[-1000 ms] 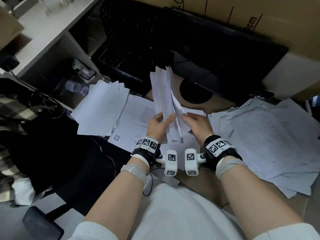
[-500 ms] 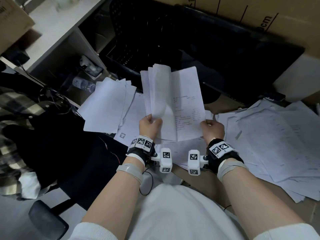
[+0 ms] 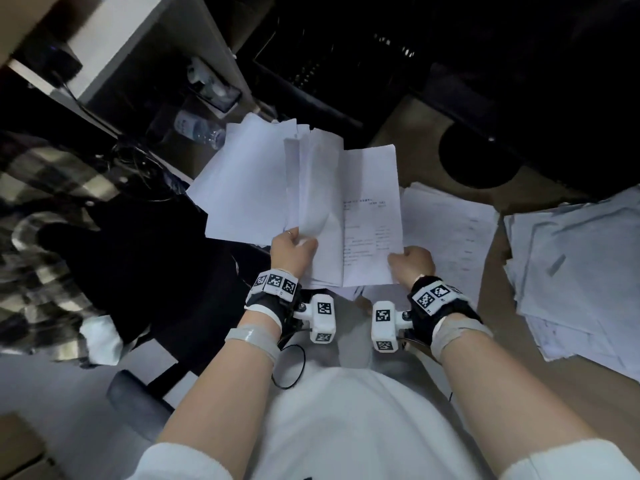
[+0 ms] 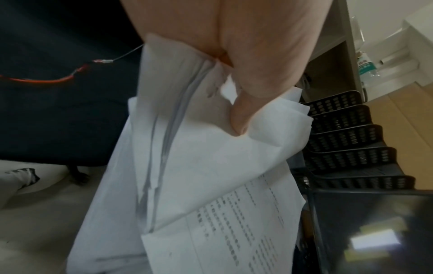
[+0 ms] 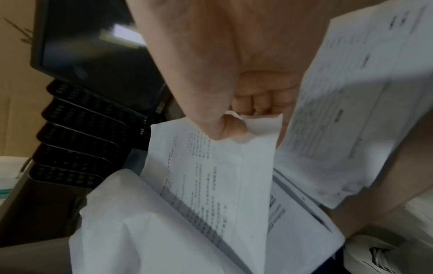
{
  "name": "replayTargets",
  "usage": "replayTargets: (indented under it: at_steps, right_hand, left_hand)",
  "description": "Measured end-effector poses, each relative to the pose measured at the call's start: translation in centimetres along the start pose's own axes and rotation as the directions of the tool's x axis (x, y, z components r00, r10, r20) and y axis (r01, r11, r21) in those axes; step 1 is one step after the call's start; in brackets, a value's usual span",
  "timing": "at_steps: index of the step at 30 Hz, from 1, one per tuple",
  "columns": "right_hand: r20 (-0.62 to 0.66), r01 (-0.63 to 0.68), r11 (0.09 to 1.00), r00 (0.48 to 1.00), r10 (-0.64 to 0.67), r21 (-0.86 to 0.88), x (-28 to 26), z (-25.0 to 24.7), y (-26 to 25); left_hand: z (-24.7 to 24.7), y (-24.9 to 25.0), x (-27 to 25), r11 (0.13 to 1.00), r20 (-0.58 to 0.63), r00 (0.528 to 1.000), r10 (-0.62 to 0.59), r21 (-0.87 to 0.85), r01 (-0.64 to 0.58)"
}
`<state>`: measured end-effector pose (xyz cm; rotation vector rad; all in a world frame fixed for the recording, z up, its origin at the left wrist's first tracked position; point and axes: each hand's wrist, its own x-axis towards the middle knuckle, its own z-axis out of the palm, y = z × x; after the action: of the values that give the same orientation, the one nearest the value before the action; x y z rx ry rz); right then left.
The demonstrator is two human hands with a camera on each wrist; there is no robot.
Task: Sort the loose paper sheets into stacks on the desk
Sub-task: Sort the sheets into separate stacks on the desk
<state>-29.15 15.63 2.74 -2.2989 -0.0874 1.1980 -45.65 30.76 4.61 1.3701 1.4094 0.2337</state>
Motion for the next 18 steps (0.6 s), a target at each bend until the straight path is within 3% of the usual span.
replayTargets:
  at_steps: [3, 10, 12, 15, 18]
  right_hand:
    - [-0.052, -0.016, 1.000, 0.999, 0.015, -0.014, 0.0, 2.0, -1.1]
    - [0.001, 0.035, 0.994, 0.999, -0.035, 0.107, 0.3, 5.5, -3.6]
    - [0.008, 0.044, 0.998, 0.999, -0.044, 0.055, 0.6, 6.6, -3.8]
    - [0.011, -0.033, 0.999, 0.999, 0.033, 0.003, 0.8, 7.7, -3.8]
    - [-0.070, -0.130, 0.991, 0.989, 0.132, 0.032, 1.1, 8.0, -3.2]
  left_hand:
    - [-1.9, -0.5, 1.8, 1.000, 0.006, 1.000, -0.013, 0.026, 0.013]
    - [-4.6, -0.4, 4.2, 0.997, 0.097, 0.995, 0.010, 0.071, -0.017]
    - [-5.3, -0.6, 4.5, 0.996, 0.056, 0.998, -0.013, 0.088, 0.008]
    - [-6.3, -0.8, 4.9, 0.989, -0.100, 0.995, -0.009, 0.148, 0.023]
    - [-7.0, -1.2, 5.6, 0.990, -0.160, 0.987, -0.018, 0.134, 0.040]
